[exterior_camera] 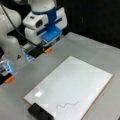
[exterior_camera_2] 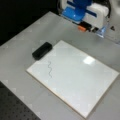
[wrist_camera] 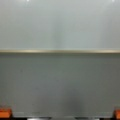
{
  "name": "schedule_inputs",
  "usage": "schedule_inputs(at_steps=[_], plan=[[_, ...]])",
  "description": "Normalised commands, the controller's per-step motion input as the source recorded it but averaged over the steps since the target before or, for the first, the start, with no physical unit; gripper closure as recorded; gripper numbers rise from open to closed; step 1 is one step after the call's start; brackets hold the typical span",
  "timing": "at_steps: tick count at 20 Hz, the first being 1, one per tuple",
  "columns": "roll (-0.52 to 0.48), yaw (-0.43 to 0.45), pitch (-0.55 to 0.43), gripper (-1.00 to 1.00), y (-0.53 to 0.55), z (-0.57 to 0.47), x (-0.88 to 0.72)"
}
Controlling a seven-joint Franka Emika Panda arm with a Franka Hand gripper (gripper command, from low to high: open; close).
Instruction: Erasing curve lines
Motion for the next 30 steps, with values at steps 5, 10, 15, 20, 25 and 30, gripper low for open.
schedule_inputs(at_steps=[5,10,15,20,25,30], plan=[[0.03,0.28,0.18,-1.0,-0.02,-0.01,0.0],[0.056,0.134,0.131,-1.0,-0.09,0.01,0.06],[-0.056,0.086,0.051,-1.0,-0.22,0.01,0.1],[-0.032,0.113,0.068,-1.0,-0.39,0.0,0.13],[0.012,0.219,0.079,-1.0,-0.4,0.02,0.22],[-0.032,0.205,0.046,-1.0,-0.3,0.04,0.29]])
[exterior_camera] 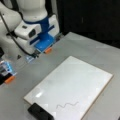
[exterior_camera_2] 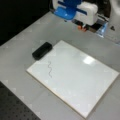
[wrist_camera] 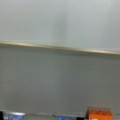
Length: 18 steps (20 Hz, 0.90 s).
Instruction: Erasing curve lines
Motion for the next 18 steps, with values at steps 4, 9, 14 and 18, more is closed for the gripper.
schedule_inputs(at_steps=[4,9,14,18], plan=[[-0.064,0.174,0.088,-1.0,-0.33,0.09,0.29],[-0.127,0.222,0.138,-1.0,-0.48,0.13,0.28],[-0.069,0.25,0.144,-1.0,-0.51,0.09,0.3],[-0.05,0.194,0.164,-1.0,-0.31,0.04,0.19]])
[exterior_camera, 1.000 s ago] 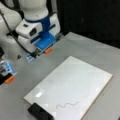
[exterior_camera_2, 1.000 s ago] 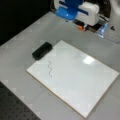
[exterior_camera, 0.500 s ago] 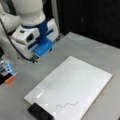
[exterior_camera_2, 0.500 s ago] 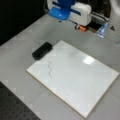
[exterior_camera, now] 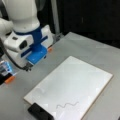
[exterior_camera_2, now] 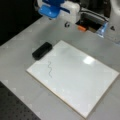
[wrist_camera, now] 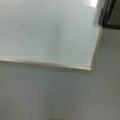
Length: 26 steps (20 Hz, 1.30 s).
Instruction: Erasing curve lines
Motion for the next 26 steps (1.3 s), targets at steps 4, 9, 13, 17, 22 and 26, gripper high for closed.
schedule_inputs(at_steps=[4,9,13,17,22,26], plan=[[-0.072,0.219,0.17,-1.0,-0.18,0.06,0.11],[-0.07,0.241,0.204,-1.0,-0.31,0.07,0.16],[-0.071,0.153,0.195,-1.0,-0.55,0.02,0.18],[-0.057,0.12,0.184,-1.0,-0.61,-0.01,0.2],[0.029,0.105,0.154,-1.0,-0.48,-0.06,0.26],[0.074,0.105,0.164,-1.0,-0.37,-0.01,0.29]])
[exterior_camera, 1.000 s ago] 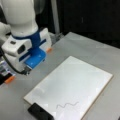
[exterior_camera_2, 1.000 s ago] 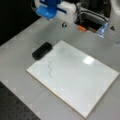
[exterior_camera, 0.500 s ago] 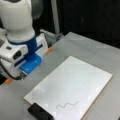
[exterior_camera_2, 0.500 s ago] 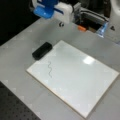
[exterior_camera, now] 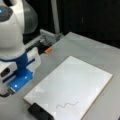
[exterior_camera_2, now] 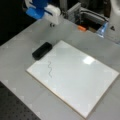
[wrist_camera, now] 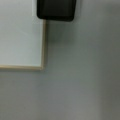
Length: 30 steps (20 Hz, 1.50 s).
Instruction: Erasing curve lines
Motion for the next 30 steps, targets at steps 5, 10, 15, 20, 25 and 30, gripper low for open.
schedule_inputs(at_steps=[5,10,15,20,25,30], plan=[[0.118,0.103,0.14,-1.0,-0.25,0.02,0.31],[0.168,0.075,0.078,-1.0,-0.18,-0.05,0.38],[0.18,0.044,0.046,-1.0,-0.14,-0.02,0.36],[0.179,0.002,0.035,-1.0,-0.11,0.03,0.26],[0.182,-0.035,0.018,-1.0,-0.08,-0.01,0.19],[0.195,-0.025,0.012,-1.0,-0.09,-0.07,0.16]])
